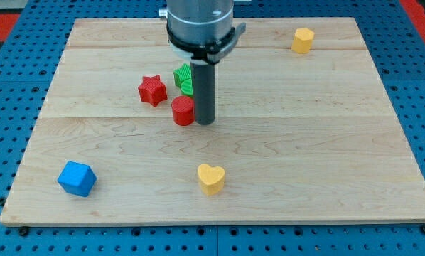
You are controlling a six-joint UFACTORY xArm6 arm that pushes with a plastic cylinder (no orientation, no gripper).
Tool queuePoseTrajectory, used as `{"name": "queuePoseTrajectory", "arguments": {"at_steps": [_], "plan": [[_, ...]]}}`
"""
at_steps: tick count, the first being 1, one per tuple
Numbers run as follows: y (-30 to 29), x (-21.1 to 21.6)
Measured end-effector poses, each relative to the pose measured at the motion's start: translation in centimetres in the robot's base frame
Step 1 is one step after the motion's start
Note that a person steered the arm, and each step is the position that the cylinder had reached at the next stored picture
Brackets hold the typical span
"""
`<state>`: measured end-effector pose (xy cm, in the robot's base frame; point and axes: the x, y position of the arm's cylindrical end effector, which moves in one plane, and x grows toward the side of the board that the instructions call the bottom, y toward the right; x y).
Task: Place the yellow hexagon towards the top left of the blue cube
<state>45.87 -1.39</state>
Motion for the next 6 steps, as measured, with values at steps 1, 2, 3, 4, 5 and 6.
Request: {"name": "queuePoseTrajectory", "arguments": {"at_steps": [1, 2, 3, 4, 5, 6], "plan": [[0.4, -0.6], [11.1, -3.6], [21.4, -7.1], [24.8, -11.9], [26.6, -17.4], [26.4, -20.3]]}}
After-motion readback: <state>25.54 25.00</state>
